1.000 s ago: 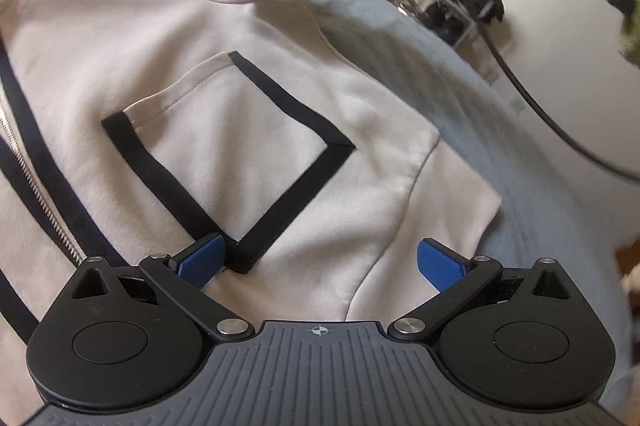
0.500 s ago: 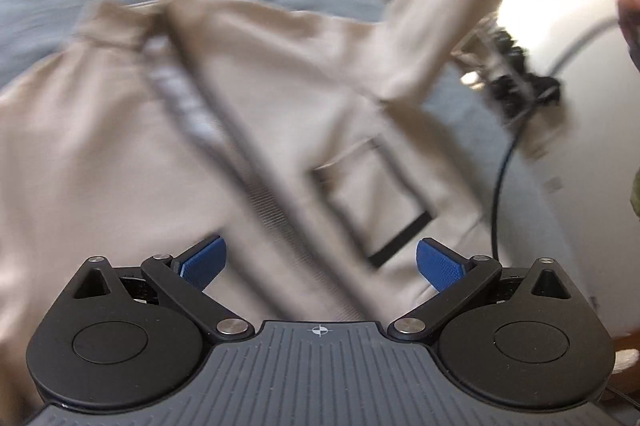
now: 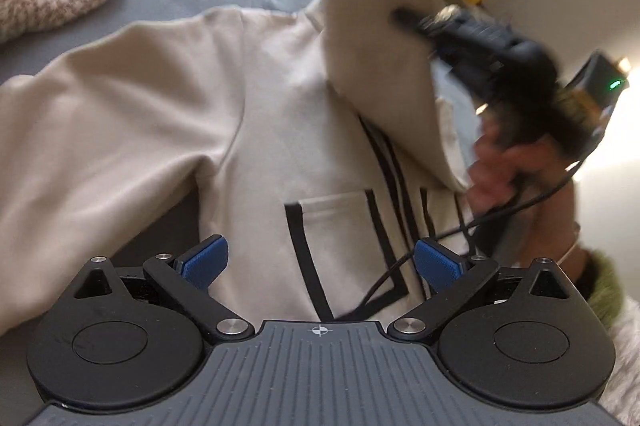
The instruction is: Fold clothes
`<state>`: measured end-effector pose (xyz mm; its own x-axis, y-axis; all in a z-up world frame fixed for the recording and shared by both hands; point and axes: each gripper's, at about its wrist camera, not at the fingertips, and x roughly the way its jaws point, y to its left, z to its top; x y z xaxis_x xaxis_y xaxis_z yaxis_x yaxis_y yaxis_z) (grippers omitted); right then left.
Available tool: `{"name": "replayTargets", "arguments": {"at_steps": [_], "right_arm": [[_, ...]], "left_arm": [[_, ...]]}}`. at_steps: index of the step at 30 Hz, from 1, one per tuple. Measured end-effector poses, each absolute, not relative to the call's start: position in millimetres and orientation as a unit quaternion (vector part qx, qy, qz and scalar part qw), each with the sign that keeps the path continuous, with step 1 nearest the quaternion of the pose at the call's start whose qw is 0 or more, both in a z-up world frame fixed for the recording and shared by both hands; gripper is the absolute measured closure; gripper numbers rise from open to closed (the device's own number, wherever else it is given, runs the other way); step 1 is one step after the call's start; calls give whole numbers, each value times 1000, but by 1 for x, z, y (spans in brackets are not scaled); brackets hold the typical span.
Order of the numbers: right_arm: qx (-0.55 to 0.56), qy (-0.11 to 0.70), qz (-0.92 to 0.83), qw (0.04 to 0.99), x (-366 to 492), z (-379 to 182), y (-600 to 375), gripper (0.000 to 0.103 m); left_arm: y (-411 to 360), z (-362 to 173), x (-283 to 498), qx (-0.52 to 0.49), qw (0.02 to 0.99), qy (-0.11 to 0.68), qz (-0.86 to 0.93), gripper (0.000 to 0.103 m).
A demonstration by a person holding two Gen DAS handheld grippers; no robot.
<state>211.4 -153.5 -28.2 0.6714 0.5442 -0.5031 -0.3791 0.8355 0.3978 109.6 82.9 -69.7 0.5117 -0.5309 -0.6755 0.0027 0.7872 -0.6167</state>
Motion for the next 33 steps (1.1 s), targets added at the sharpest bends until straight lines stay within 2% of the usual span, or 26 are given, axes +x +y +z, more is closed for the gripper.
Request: {"name": "replayTargets", "arguments": {"at_steps": [3, 5, 6, 9, 13, 18, 22, 27, 33], "right_arm": [[100, 357, 260, 892, 202, -56, -129, 90], [80, 385, 263, 881, 195, -74, -113, 76], [70, 398, 264, 876, 192, -83, -105, 63], [87, 431, 272, 856, 185, -96, -108, 57], [155, 448, 284, 834, 181, -91, -141, 43], [233, 432, 264, 830, 172, -77, -203, 42], [292, 411, 190, 842, 156, -83, -267, 44], [281, 384, 54, 878, 148, -80, -353, 53], [242, 332, -27, 911, 155, -70, -416, 55]], "left_arm": [[93, -70, 113, -298, 824, 453, -163, 2], [98, -72, 115, -304, 826, 446, -164, 2], [101, -74, 115, -306, 826, 443, -165, 2], [108, -80, 116, -315, 825, 438, -166, 2], [112, -87, 121, -320, 824, 438, -164, 2], [108, -82, 135, -293, 840, 428, -162, 3], [90, -77, 148, -232, 861, 423, -162, 4], [55, -72, 162, -149, 878, 420, -176, 5], [23, -76, 183, -106, 881, 424, -182, 6]]}}
